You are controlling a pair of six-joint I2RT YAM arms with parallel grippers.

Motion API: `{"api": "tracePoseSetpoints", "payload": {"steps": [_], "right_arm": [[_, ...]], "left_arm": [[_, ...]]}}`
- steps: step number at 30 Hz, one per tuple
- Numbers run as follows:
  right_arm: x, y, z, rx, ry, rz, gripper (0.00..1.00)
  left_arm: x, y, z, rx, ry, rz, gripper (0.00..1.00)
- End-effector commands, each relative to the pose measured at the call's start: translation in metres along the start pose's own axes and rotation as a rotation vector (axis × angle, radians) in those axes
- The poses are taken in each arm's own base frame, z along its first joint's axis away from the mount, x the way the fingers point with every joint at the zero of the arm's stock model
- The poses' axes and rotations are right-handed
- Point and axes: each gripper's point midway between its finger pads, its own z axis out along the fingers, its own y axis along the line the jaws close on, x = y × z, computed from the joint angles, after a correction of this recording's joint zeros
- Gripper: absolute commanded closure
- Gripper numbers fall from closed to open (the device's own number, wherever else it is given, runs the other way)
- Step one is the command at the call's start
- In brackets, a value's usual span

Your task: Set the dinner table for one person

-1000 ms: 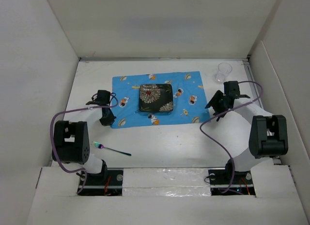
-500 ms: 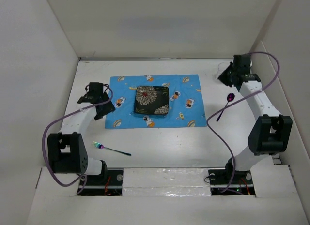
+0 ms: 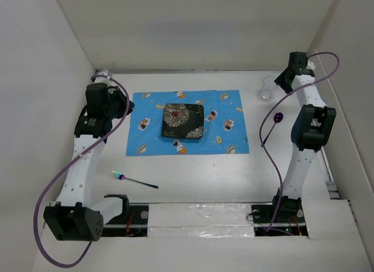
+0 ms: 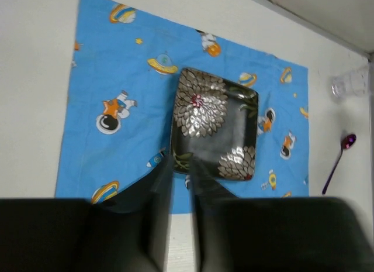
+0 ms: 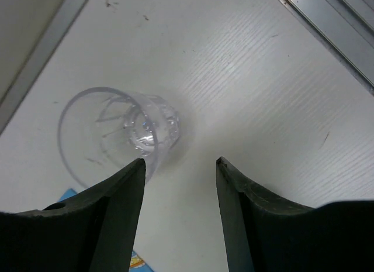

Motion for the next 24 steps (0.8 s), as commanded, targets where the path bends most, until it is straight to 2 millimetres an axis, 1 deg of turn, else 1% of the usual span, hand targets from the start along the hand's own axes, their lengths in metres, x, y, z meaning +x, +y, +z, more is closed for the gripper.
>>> {"api": "tracePoseSetpoints", "payload": {"steps": [1,2,3,4,6,7,8,9,10,11,12,13,14,15,16,17,18,19,20,21,22,23,24], "right_arm": [[-0.021,0.011,-0.006,-0.014,-0.036,-0.027,0.43],[-0.018,0.011,-0.001,-0.009,-0.025,-0.028,0.44],[-0.011,0.011,0.009,-0.004,-0.005,-0.033,0.45],[-0.009,0.013,0.012,-0.011,0.002,-0.034,0.5],[-0.008,0.014,0.017,-0.014,0.005,-0.034,0.62],[-0.01,0.017,0.017,-0.026,-0.006,-0.029,0.7],[-0.008,0.018,0.019,-0.032,-0.002,-0.032,0.82],[-0.012,0.018,0.015,-0.031,-0.013,-0.027,0.95],[-0.015,0.017,0.011,-0.026,-0.022,-0.022,1.0],[-0.022,0.018,0.005,-0.032,-0.041,-0.017,1.0],[-0.016,0.021,0.002,-0.043,-0.038,-0.029,1.0],[-0.028,0.032,-0.019,-0.085,-0.073,-0.03,1.0],[-0.031,0.039,-0.029,-0.111,-0.088,-0.037,1.0],[-0.026,0.043,-0.037,-0.135,-0.078,-0.057,1.0],[-0.033,0.054,-0.057,-0.178,-0.108,-0.061,1.0],[-0.023,0.067,-0.07,-0.215,-0.095,-0.088,1.0],[-0.015,0.074,-0.077,-0.238,-0.077,-0.11,1.0],[-0.008,0.08,-0.084,-0.251,-0.062,-0.127,1.0],[0.005,0.093,-0.096,-0.279,-0.042,-0.156,1.0],[0.015,0.099,-0.1,-0.297,-0.021,-0.178,1.0],[0.025,0.103,-0.103,-0.303,-0.004,-0.198,1.0],[0.031,0.108,-0.105,-0.312,0.002,-0.214,1.0],[0.046,0.118,-0.106,-0.323,0.018,-0.241,1.0]], "left_arm": [[-0.005,-0.038,-0.005,0.182,0.018,0.049,0.87],[-0.008,-0.042,-0.005,0.204,0.008,0.05,0.75],[-0.009,-0.045,-0.005,0.218,0.006,0.052,0.71],[-0.009,-0.047,-0.004,0.232,0.012,0.053,0.67],[-0.01,-0.049,-0.002,0.246,0.011,0.069,0.65],[-0.008,-0.05,0.001,0.257,0.022,0.077,0.64],[-0.008,-0.051,0.002,0.265,0.02,0.085,0.64],[-0.009,-0.052,0.006,0.268,0.023,0.089,0.63],[-0.01,-0.055,0.007,0.284,0.021,0.092,0.64],[-0.017,-0.064,0.006,0.31,0.002,0.1,0.64],[-0.019,-0.069,0.007,0.316,-0.006,0.108,0.64],[-0.016,-0.077,0.015,0.299,-0.008,0.135,0.64],[-0.025,-0.09,0.014,0.307,-0.032,0.156,0.63],[-0.022,-0.094,0.027,0.286,-0.01,0.171,0.63],[-0.019,-0.107,0.032,0.271,-0.009,0.203,0.63],[-0.029,-0.122,0.028,0.277,-0.029,0.22,0.63],[-0.028,-0.124,0.038,0.228,-0.04,0.236,0.63],[-0.028,-0.132,0.039,0.217,-0.052,0.255,0.63],[-0.025,-0.153,0.032,0.244,-0.061,0.29,0.63],[-0.02,-0.161,0.034,0.253,-0.053,0.302,0.63],[-0.021,-0.158,0.036,0.22,-0.068,0.306,0.63],[-0.019,-0.159,0.037,0.229,-0.063,0.305,0.63],[-0.014,-0.161,0.037,0.246,-0.05,0.29,0.63]]}}
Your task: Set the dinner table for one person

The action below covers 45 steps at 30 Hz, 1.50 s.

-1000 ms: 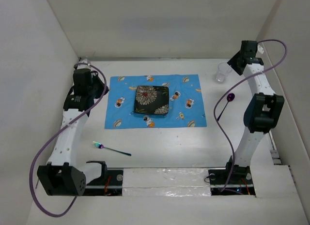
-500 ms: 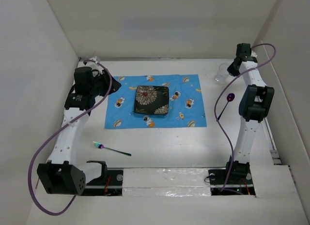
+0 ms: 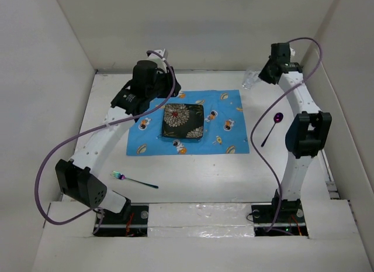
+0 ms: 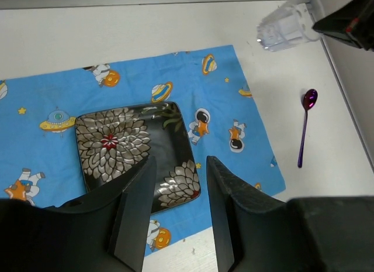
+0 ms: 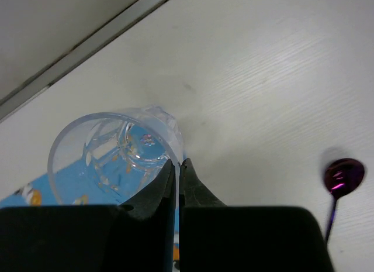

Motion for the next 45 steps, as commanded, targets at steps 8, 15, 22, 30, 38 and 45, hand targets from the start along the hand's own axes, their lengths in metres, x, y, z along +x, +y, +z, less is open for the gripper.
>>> {"api": "tracePoseSetpoints", "payload": {"steps": [8,15,22,30,38,45], "right_arm": [[0.047,0.088,0.0,-0.121,0.068,-0.154,1.0],[0.047,0.086,0.011,-0.046,0.044,-0.176,1.0],[0.067,0.072,0.027,0.009,0.093,-0.209,1.0],[0.084,0.067,0.039,0.023,0.133,-0.197,0.92],[0.061,0.094,0.014,-0.123,0.112,-0.155,0.62],[-0.006,0.088,-0.05,-0.236,0.009,-0.036,0.54]], "left_arm": [[0.028,0.003,-0.019,0.025,0.017,-0.04,0.63],[0.047,0.017,-0.037,-0.019,0.037,-0.029,0.63],[0.054,0.018,-0.034,-0.017,0.05,-0.045,0.63],[0.055,0.021,-0.034,-0.037,0.05,-0.04,0.63],[0.055,0.019,-0.034,-0.023,0.049,-0.036,0.63],[0.033,0.0,-0.031,0.047,0.02,-0.045,0.72]]}}
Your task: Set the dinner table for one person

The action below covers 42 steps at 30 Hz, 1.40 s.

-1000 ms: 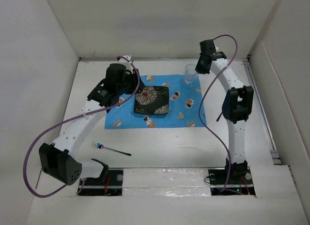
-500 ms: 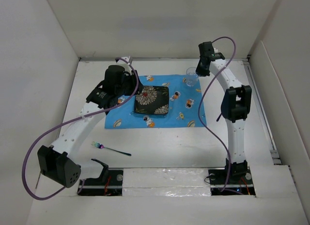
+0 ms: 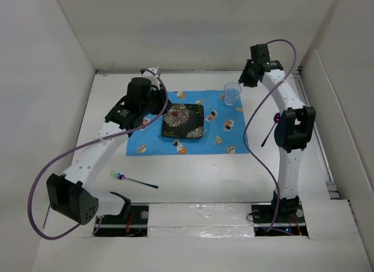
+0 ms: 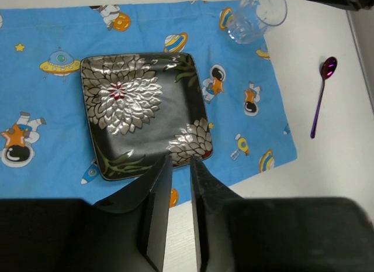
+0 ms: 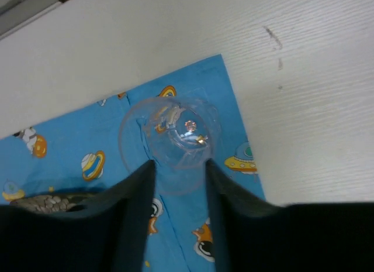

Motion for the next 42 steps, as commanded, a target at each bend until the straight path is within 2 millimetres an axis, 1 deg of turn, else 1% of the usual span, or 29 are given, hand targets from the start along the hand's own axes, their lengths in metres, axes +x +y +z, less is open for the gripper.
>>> {"api": "tracePoseSetpoints", "payload": {"steps": [1,2,3,4,5,6,7,8,9,10,11,12,13,14,15,16,18,19,20,21,26,27,33,35,36,38,39,40,42], "right_arm": [[-0.079,0.002,-0.094,-0.121,-0.243,0.107,0.66],[-0.05,-0.022,-0.079,-0.067,-0.187,0.125,0.79],[-0.058,-0.032,-0.109,-0.072,-0.256,0.165,1.0],[-0.065,-0.052,-0.109,-0.069,-0.308,0.2,1.0],[-0.055,-0.068,-0.109,-0.057,-0.305,0.22,1.0],[-0.015,-0.098,-0.091,-0.006,-0.227,0.255,1.0],[-0.016,-0.12,-0.102,0.012,-0.257,0.292,1.0],[-0.002,-0.134,-0.098,0.039,-0.232,0.305,1.0],[0.025,-0.155,-0.089,0.093,-0.182,0.315,1.0],[0.038,-0.167,-0.089,0.131,-0.149,0.318,1.0],[0.045,-0.178,-0.086,0.164,-0.132,0.32,1.0],[0.055,-0.184,-0.083,0.184,-0.108,0.297,0.92],[0.076,-0.196,-0.073,0.21,-0.043,0.282,0.83],[0.076,-0.196,-0.073,0.211,-0.042,0.281,0.78],[0.084,-0.199,-0.069,0.219,-0.024,0.277,0.74],[0.091,-0.203,-0.063,0.219,0.004,0.279,0.67],[0.102,-0.206,-0.054,0.225,0.051,0.275,0.63],[0.102,-0.207,-0.051,0.234,0.061,0.273,0.63],[0.11,-0.212,-0.043,0.256,0.088,0.27,0.62],[0.114,-0.215,-0.04,0.269,0.105,0.268,0.61],[0.119,-0.231,-0.033,0.354,0.113,0.263,0.61],[0.12,-0.237,-0.031,0.374,0.119,0.267,0.61],[0.111,-0.241,-0.026,0.403,0.133,0.233,0.62],[0.114,-0.243,-0.02,0.416,0.17,0.217,0.64],[0.112,-0.243,-0.02,0.419,0.181,0.214,0.64],[0.115,-0.243,-0.017,0.419,0.203,0.212,0.64],[0.118,-0.242,-0.017,0.417,0.223,0.211,0.65],[0.114,-0.239,-0.016,0.406,0.228,0.211,0.65],[0.121,-0.237,-0.012,0.4,0.269,0.217,0.71]], "left_arm": [[-0.033,-0.024,-0.009,0.087,-0.079,0.003,0.86],[-0.034,-0.025,-0.01,0.088,-0.081,0.002,0.96],[-0.035,-0.026,-0.012,0.093,-0.086,0.001,1.0],[-0.034,-0.026,-0.013,0.099,-0.083,0.003,1.0],[-0.03,-0.025,-0.013,0.098,-0.077,0.004,1.0],[-0.029,-0.026,-0.015,0.106,-0.077,0.006,1.0],[-0.027,-0.026,-0.016,0.108,-0.073,0.009,1.0],[-0.021,-0.023,-0.016,0.104,-0.061,0.008,1.0],[-0.02,-0.025,-0.019,0.117,-0.062,0.011,1.0],[-0.018,-0.025,-0.019,0.123,-0.058,0.012,0.97],[-0.013,-0.024,-0.019,0.122,-0.049,0.012,0.96],[-0.011,-0.026,-0.02,0.138,-0.044,0.011,0.94],[-0.008,-0.03,-0.02,0.164,-0.038,0.01,0.92],[-0.008,-0.03,-0.02,0.164,-0.038,0.01,0.92],[-0.007,-0.03,-0.019,0.166,-0.035,0.008,0.92],[-0.003,-0.033,-0.019,0.177,-0.023,0.012,0.91],[-0.003,-0.034,-0.019,0.18,-0.023,0.014,0.89],[-0.002,-0.033,-0.019,0.177,-0.02,0.015,0.87],[-0.002,-0.033,-0.019,0.177,-0.023,0.017,0.87],[-0.001,-0.032,-0.02,0.175,-0.023,0.016,0.85],[0.003,-0.029,-0.025,0.168,-0.027,0.01,0.84],[0.004,-0.028,-0.025,0.164,-0.025,0.008,0.84],[0.008,-0.026,-0.029,0.157,-0.028,0.002,0.84],[0.007,-0.024,-0.03,0.149,-0.035,0.0,0.83],[0.005,-0.024,-0.031,0.145,-0.045,0.002,0.8],[0.003,-0.019,-0.031,0.124,-0.055,0.013,0.77],[0.003,-0.018,-0.031,0.119,-0.056,0.019,0.73],[0.003,-0.017,-0.03,0.115,-0.055,0.026,0.72],[0.005,-0.014,-0.029,0.104,-0.048,0.048,0.7]]}}
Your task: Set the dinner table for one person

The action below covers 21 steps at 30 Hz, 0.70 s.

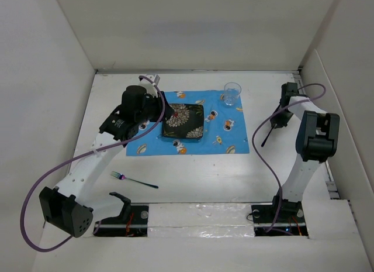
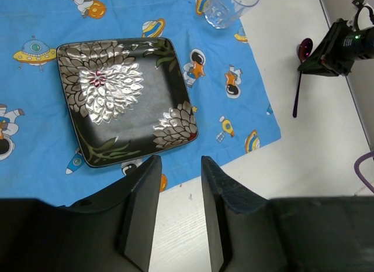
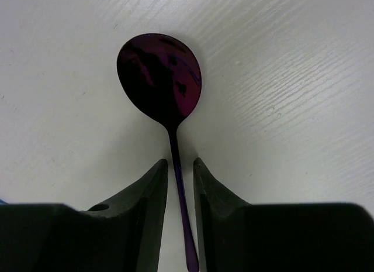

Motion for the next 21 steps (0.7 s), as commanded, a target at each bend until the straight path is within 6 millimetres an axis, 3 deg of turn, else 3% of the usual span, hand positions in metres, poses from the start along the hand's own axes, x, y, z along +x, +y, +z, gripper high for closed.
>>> {"api": "tracePoseSetpoints", "payload": {"steps": [1,4,8,12,15,16,18,19,21], "right_arm": [[0.005,0.0,0.002,0.011,0.068,-0.016,0.76],[0.008,0.0,0.004,0.017,0.082,0.0,0.99],[0.011,0.001,0.002,0.016,0.067,0.011,1.0],[-0.014,0.009,-0.028,-0.064,-0.069,0.01,1.0],[-0.04,0.018,-0.07,-0.129,-0.155,-0.015,1.0],[-0.04,0.035,-0.096,-0.205,-0.168,-0.053,1.0],[-0.041,0.042,-0.107,-0.232,-0.182,-0.067,1.0],[-0.034,0.055,-0.127,-0.285,-0.193,-0.106,1.0],[-0.015,0.076,-0.138,-0.362,-0.16,-0.163,1.0]], "left_arm": [[-0.009,0.0,-0.006,-0.003,-0.045,0.045,0.69],[-0.005,0.003,-0.005,-0.01,-0.033,0.067,0.68],[0.001,0.008,-0.005,-0.024,-0.022,0.077,0.68],[0.0,0.01,-0.005,-0.041,-0.012,0.086,0.67],[-0.004,0.012,-0.006,-0.059,-0.012,0.09,0.67],[-0.008,0.012,-0.004,-0.07,-0.017,0.088,0.67],[-0.009,0.013,-0.004,-0.08,-0.013,0.08,0.67],[-0.008,0.022,-0.001,-0.136,-0.014,0.04,0.68],[-0.005,0.028,-0.002,-0.168,-0.007,0.016,0.69]]}}
